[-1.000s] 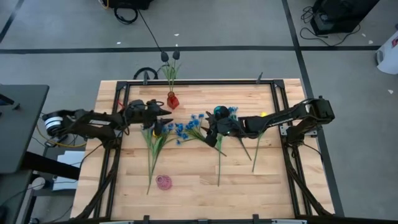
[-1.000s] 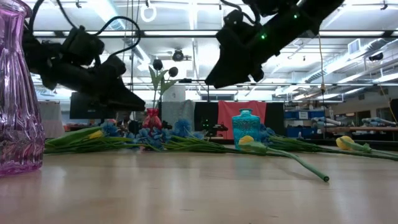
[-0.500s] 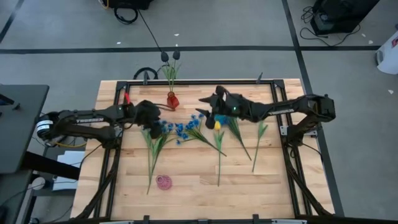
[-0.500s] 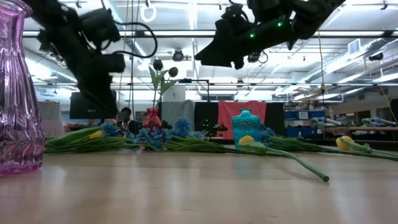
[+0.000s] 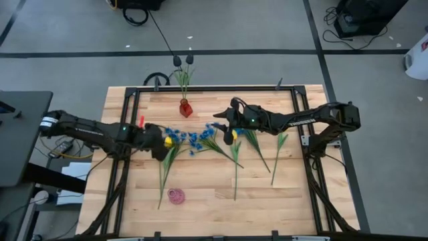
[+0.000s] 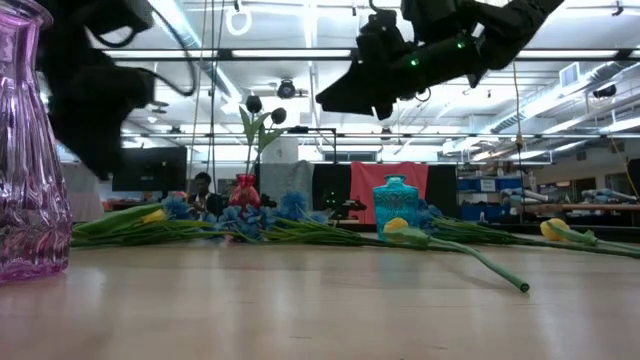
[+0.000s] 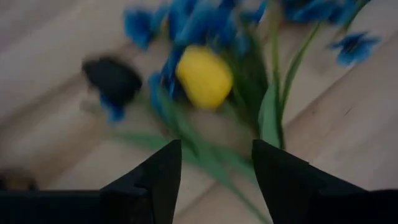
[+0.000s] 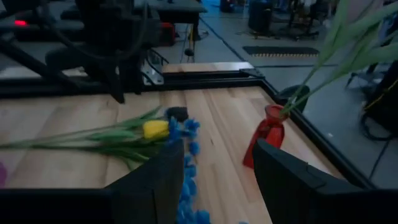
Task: Sort flowers into vase by color
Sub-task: Put the black tulip into the red vase
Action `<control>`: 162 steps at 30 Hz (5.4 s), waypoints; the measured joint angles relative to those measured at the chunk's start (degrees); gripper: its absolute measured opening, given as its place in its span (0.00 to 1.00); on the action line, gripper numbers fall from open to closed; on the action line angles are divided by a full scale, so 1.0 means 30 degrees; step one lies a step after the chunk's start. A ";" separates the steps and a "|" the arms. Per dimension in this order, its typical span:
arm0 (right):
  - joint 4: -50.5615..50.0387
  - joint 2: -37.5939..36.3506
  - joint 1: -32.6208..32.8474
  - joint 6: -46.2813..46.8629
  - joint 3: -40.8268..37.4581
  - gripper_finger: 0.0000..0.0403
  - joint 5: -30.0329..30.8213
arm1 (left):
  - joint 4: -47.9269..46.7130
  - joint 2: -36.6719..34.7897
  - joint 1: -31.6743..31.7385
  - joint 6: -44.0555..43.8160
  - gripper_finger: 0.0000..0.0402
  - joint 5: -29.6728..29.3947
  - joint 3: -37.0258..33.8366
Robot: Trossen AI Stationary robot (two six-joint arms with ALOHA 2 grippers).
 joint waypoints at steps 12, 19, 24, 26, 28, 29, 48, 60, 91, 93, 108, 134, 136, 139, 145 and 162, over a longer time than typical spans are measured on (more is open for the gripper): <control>0.0070 0.0007 -0.0135 -0.0588 -0.0351 0.49 -0.0846 | -0.0753 0.2012 -0.2911 -0.6850 0.50 0.0140 -0.0012; 0.0104 0.0007 -0.0134 -0.0749 -0.0351 0.49 -0.1637 | 0.0204 0.5005 -0.3489 -0.7075 0.50 0.0770 -0.0015; 0.0076 0.0007 -0.0138 -0.0876 -0.0351 0.49 -0.1767 | 0.0768 0.6670 -0.3509 -0.6836 0.50 0.0960 -0.0029; -0.0022 0.0007 -0.0153 -0.0876 -0.0351 0.49 -0.1757 | 0.1205 0.7013 -0.3509 -0.6613 0.50 0.0952 -0.0029; -0.0132 0.0007 -0.0153 -0.0889 -0.0351 0.49 -0.1773 | 0.1865 0.7217 -0.3509 -0.6265 0.50 0.0937 -0.0029; -0.0149 0.0007 -0.0153 -0.0926 -0.0351 0.49 -0.1775 | 0.1964 0.7263 -0.3502 -0.6173 0.50 0.0930 -0.0029; -0.0214 0.0007 -0.0153 -0.1007 -0.0351 0.49 -0.1790 | 0.3577 0.7388 -0.3487 -0.4908 0.13 0.0371 -0.1508; -0.0450 0.0007 -0.0182 -0.0883 -0.0351 0.49 -0.1804 | -0.3524 0.7334 -0.3477 -0.3731 0.06 -0.1783 0.2400; 0.4690 -0.8208 -0.2712 -0.0484 -0.7818 0.49 -0.2574 | 0.8276 0.7286 0.3758 1.6701 0.06 -0.3541 0.8590; 0.5466 -0.8746 -0.2888 -0.0354 -0.8468 0.49 -0.2773 | 0.9149 0.7286 0.4416 1.7904 0.06 -0.3089 0.8496; 0.5399 -0.8582 -0.2362 0.1638 -0.9050 0.49 -0.3711 | 1.5322 0.7286 0.8619 2.1959 0.06 -0.0766 0.6582; 0.5403 -0.8561 -0.2171 0.1572 -0.9050 0.49 -0.3494 | 2.6288 0.7300 1.2075 2.5300 0.06 0.2369 0.3397; 0.5403 -0.8561 -0.2171 0.1572 -0.9050 0.49 -0.3494 | 2.6832 0.7300 1.2215 2.5099 0.06 0.2430 0.2905; 0.5403 -0.8561 -0.2171 0.1572 -0.9050 0.49 -0.3494 | 2.7107 0.7300 1.2308 2.5037 0.06 0.2344 0.2234; 0.5399 -0.8561 -0.2171 0.1499 -0.9050 0.49 -0.3545 | 2.7143 0.7308 1.2287 2.4573 0.06 0.2230 0.1232; 0.5060 -0.8553 -0.2171 0.1431 -0.9050 0.49 -0.3713 | 2.5032 0.7308 1.2286 2.3854 0.09 -0.1105 0.0568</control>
